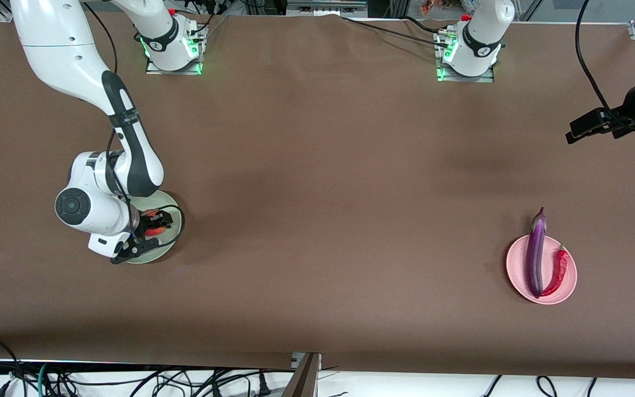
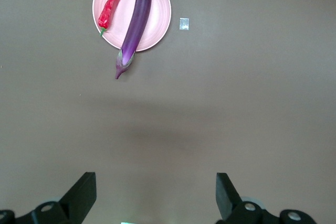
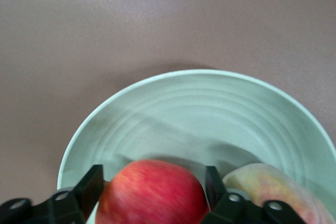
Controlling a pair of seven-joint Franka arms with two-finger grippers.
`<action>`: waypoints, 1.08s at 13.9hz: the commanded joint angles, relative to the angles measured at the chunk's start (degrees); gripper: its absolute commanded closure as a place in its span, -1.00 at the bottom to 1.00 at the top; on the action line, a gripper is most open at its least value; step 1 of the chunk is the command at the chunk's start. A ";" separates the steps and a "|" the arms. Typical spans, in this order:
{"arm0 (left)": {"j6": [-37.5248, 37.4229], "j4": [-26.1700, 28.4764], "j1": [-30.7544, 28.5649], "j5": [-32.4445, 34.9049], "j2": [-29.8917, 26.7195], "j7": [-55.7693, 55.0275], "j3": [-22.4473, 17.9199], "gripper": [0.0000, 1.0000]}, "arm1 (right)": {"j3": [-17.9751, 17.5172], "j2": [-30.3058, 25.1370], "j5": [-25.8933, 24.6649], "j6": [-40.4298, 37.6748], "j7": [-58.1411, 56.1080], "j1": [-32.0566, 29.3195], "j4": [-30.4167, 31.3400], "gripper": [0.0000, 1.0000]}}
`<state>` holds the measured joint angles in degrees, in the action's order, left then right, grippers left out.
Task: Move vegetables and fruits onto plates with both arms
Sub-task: 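Lower the pomegranate onto the green plate and open the right gripper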
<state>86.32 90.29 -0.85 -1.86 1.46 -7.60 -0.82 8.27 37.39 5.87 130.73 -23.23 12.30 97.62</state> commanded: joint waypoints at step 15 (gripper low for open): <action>-0.54 -0.82 -0.65 0.80 -0.14 4.61 0.20 -1.00 | 1.05 -13.99 -2.88 -40.02 13.28 -0.96 -21.70 -1.00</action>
<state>86.32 90.20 -1.50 -1.86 1.45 -5.10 -0.79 10.14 27.21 4.39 92.72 -13.97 11.70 73.61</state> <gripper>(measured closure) 0.000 0.000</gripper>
